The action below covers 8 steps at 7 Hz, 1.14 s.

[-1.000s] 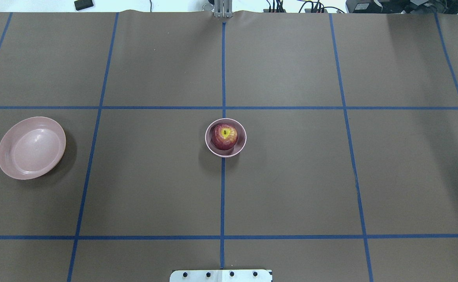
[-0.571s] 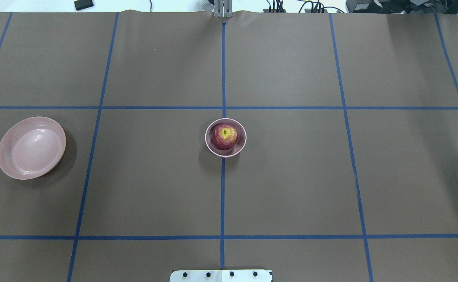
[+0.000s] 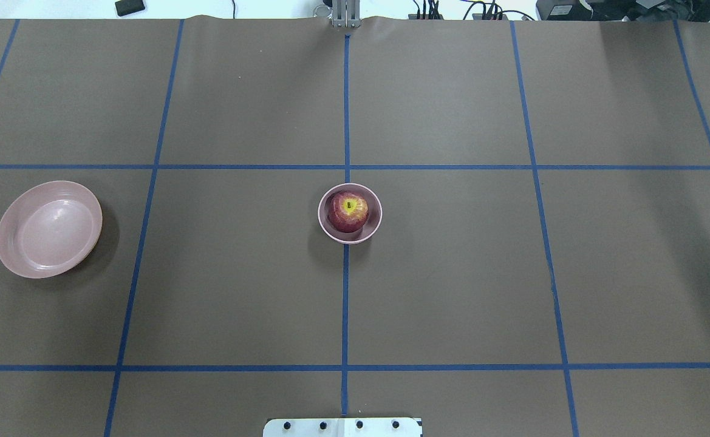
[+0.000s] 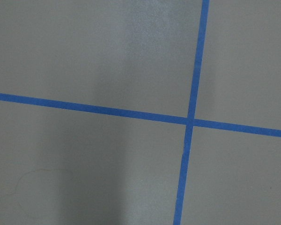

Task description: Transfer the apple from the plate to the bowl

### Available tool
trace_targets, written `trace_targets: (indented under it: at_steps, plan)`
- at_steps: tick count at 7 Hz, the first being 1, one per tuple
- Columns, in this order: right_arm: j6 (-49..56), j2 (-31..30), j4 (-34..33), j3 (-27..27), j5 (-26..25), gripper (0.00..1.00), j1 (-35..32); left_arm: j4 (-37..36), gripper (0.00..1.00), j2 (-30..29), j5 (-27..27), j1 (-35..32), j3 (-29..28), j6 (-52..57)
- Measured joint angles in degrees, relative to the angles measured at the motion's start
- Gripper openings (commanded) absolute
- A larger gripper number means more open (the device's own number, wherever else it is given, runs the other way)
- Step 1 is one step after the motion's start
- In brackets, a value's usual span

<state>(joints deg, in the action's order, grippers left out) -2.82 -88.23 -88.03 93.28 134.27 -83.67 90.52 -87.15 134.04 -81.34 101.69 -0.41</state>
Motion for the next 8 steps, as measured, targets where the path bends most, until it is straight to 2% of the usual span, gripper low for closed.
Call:
trace_targets:
  at_steps: [2,8]
  plan:
    - [0.9,0.2,-1.8,0.8,1.6,1.00,-0.9,0.0,0.98,0.0,0.2,0.0,0.2,0.0]
    - [1.1,0.3,-1.6,1.2,2.0,1.00,-1.1,0.8,0.98,-0.6,0.4,0.1,0.6,-0.1]
